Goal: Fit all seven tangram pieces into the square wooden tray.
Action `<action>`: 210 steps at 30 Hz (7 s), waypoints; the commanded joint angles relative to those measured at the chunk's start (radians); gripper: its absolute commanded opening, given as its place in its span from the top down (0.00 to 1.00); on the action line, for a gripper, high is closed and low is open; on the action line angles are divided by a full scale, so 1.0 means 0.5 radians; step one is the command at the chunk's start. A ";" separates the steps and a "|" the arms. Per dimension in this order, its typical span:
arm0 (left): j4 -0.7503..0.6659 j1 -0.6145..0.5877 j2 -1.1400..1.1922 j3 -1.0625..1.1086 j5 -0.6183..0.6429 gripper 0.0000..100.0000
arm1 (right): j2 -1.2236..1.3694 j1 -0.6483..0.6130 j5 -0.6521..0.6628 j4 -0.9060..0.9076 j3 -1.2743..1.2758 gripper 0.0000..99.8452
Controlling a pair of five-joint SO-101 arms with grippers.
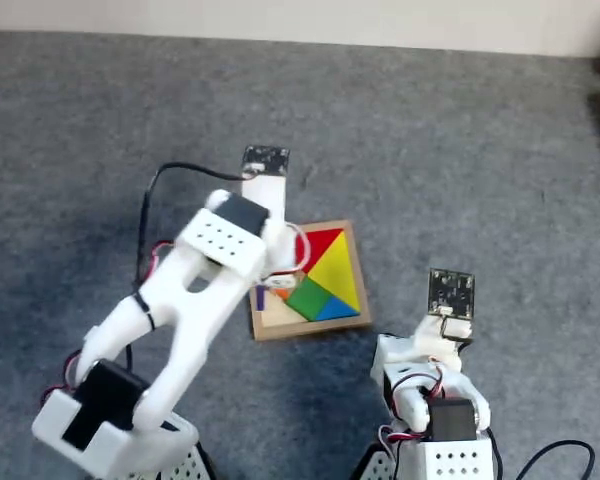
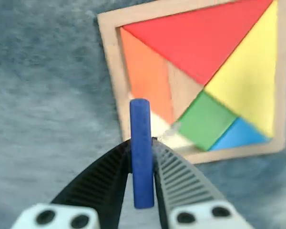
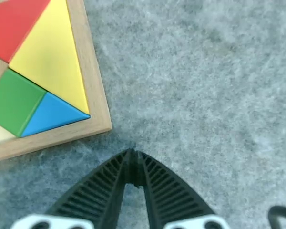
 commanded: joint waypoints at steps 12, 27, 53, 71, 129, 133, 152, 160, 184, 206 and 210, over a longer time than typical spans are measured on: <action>-0.353 0.272 0.238 -0.115 0.792 0.99 | -0.026 0.026 -0.012 0.017 0.232 0.99; -0.577 0.259 0.256 -0.091 0.896 0.99 | -0.026 0.026 -0.012 0.017 0.232 0.99; -0.098 0.146 0.232 -0.180 0.893 0.90 | -0.026 0.026 -0.012 0.017 0.232 0.99; 0.110 0.137 0.253 -0.532 0.890 0.90 | -0.026 0.026 -0.012 0.017 0.232 0.99; -0.678 0.155 0.548 -0.244 0.506 1.00 | -0.026 0.026 -0.012 0.017 0.232 0.99; -0.672 0.109 0.563 -0.226 0.506 1.00 | -0.026 0.026 -0.012 0.017 0.232 0.99; -0.157 0.005 0.256 -0.170 0.522 1.00 | -0.026 0.026 -0.012 0.017 0.232 0.99; -0.068 0.060 0.020 -0.155 0.512 1.00 | -0.026 0.026 -0.012 0.017 0.232 0.99; -0.230 0.244 0.413 0.066 0.525 1.00 | -0.026 0.026 -0.012 0.017 0.232 0.99; 0.040 0.201 -0.020 -0.115 0.740 1.00 | -0.026 0.026 -0.012 0.017 0.232 0.99; -0.015 0.195 -0.041 -0.133 0.687 1.00 | -0.026 0.026 -0.012 0.017 0.232 0.99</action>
